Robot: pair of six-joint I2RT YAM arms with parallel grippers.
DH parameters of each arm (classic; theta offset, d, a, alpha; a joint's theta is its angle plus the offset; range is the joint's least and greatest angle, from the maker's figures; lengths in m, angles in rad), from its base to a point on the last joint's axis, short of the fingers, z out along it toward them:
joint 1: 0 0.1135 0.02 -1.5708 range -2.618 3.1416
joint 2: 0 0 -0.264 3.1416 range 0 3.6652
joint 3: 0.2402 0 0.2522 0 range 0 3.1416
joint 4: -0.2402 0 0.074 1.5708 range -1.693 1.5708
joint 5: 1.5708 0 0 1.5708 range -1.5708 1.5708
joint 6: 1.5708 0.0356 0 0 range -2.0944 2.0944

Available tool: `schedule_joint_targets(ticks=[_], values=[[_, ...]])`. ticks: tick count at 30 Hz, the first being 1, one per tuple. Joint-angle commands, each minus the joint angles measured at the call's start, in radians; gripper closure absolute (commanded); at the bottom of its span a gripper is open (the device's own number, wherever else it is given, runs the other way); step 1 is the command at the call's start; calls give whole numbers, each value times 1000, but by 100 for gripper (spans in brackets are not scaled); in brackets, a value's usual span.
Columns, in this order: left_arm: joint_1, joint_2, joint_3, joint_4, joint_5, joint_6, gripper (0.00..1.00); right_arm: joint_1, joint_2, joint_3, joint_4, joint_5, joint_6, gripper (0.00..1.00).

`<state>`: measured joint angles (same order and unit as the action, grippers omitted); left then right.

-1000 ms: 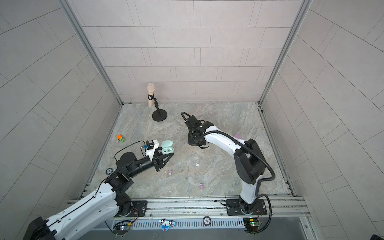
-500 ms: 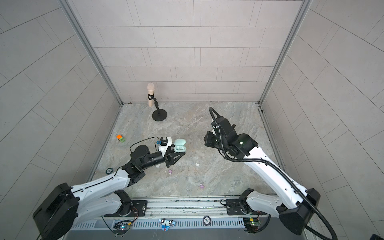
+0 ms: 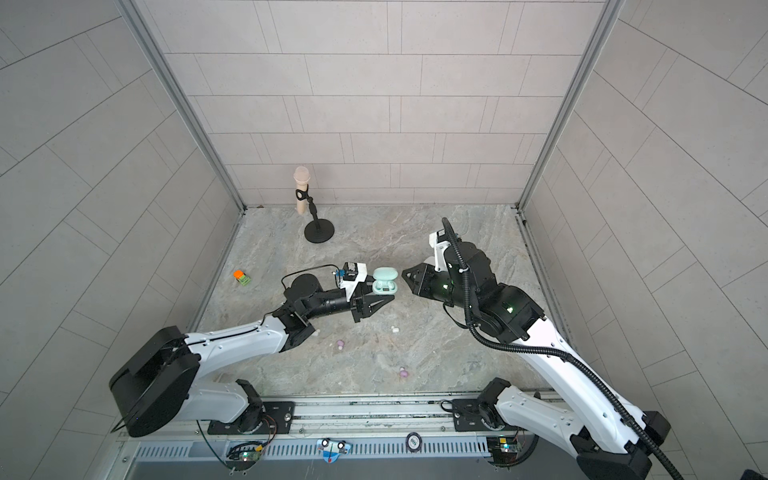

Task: Insert the wireless bluetooth earbuds into the charging case
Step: 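Carry the mint earbud to the case while the left gripper brings the case forward, then press the mint earbud into the empty case slot and open the right gripper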

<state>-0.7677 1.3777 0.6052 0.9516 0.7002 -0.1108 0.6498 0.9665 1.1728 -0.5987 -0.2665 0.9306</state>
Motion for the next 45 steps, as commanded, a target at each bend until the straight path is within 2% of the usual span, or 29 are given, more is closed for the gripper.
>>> schedule_joint_targets(ticks=[1,25,45], values=[[-19,7,40,62,22,16,100,29,10,30,59,-17,37,84],[-35,7,80,59,15,22,100,125,35,-14,139,18,76,84],[-35,-19,80,39,12,32,100,150,40,-41,85,52,64,84]])
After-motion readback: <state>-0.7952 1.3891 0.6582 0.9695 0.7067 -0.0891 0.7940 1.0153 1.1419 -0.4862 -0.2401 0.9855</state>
